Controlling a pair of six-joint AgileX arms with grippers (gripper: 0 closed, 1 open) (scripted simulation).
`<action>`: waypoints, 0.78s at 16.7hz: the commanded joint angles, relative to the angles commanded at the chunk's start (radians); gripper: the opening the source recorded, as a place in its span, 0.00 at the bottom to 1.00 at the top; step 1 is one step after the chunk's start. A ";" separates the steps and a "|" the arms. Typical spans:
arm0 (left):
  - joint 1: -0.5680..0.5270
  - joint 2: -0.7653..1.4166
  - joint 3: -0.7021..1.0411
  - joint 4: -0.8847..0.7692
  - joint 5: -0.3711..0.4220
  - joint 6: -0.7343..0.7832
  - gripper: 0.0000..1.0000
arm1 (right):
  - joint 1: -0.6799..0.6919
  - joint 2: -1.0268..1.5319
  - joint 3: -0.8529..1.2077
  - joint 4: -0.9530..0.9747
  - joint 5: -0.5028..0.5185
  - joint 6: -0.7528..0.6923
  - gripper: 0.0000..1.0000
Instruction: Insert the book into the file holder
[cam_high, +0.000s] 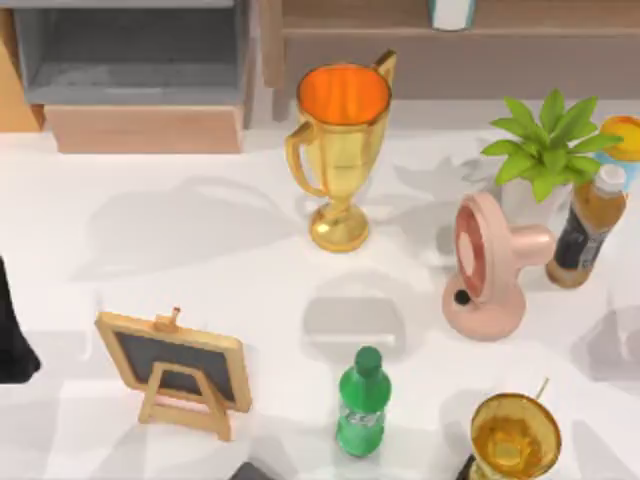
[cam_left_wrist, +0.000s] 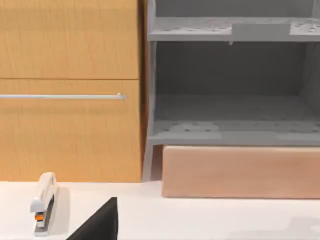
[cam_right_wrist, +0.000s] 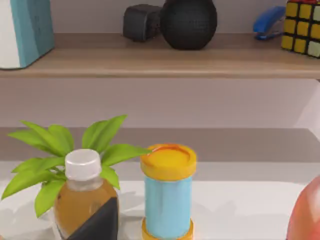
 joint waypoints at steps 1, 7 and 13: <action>0.000 0.000 0.000 0.000 0.000 0.000 1.00 | 0.000 0.000 0.000 0.000 0.000 0.000 1.00; -0.067 0.152 0.144 0.039 -0.054 -0.001 1.00 | 0.000 0.000 0.000 0.000 0.000 0.000 1.00; -0.262 0.642 0.562 0.144 -0.219 0.001 1.00 | 0.000 0.000 0.000 0.000 0.000 0.000 1.00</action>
